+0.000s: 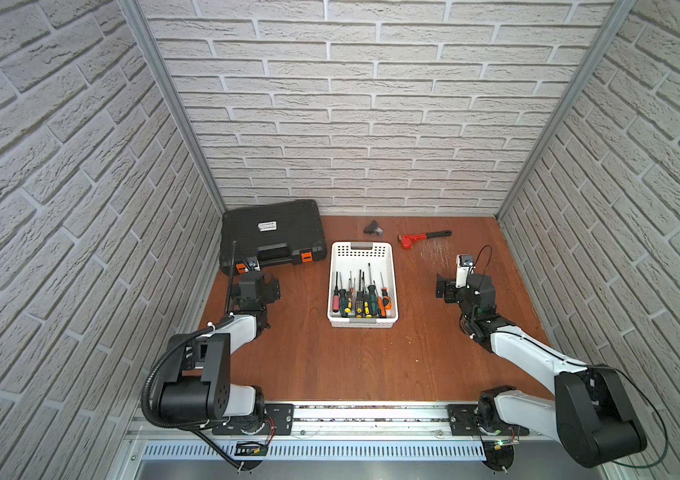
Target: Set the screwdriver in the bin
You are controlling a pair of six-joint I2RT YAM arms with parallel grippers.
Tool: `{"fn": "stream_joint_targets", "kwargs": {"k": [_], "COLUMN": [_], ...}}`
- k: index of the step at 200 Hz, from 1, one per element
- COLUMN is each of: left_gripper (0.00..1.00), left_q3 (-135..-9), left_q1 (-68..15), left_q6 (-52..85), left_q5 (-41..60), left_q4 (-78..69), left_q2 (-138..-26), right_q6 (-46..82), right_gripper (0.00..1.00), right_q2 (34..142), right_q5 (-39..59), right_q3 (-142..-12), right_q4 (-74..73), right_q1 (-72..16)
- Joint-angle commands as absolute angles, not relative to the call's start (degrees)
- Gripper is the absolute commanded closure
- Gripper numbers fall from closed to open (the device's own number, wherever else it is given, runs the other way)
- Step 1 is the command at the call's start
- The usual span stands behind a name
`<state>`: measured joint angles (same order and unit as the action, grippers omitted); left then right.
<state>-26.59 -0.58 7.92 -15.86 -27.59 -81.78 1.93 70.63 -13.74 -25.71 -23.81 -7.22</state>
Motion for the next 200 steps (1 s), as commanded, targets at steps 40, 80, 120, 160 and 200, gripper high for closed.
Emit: {"fn": "stream_joint_targets", "kwargs": {"k": [40,80,120,160,200], "left_gripper": [0.02,0.02,0.02,0.02,0.02], "left_q3": [-21.4,-21.5,-21.6,-21.5,-21.5], "left_q1": [2.3,2.4,2.7,2.8,2.7], "left_q6": [6.2,6.1,6.3,6.3,6.3], "left_q5": [-10.0,-9.6,-9.2,-9.1,-9.1], "left_q4": [-53.0,-53.4,-53.5,-53.8,-53.8], "left_q2": [-89.2,-89.9,-90.0,-90.1,-90.1], "right_q6": [0.5,0.4,1.2,2.0,1.2], "right_gripper": [0.01,0.00,0.00,0.00,0.00], "right_q2": [68.9,74.4,86.2,83.9,83.6], "right_q5": [-8.3,-6.5,-6.4,-6.6,-4.9], "right_q3": [-23.0,-18.2,-15.5,-19.6,-20.4], "right_q4": [-33.2,-43.5,-60.6,-49.0,-47.0], "right_q1": [-4.1,-4.0,-3.5,-3.0,-3.0]}}
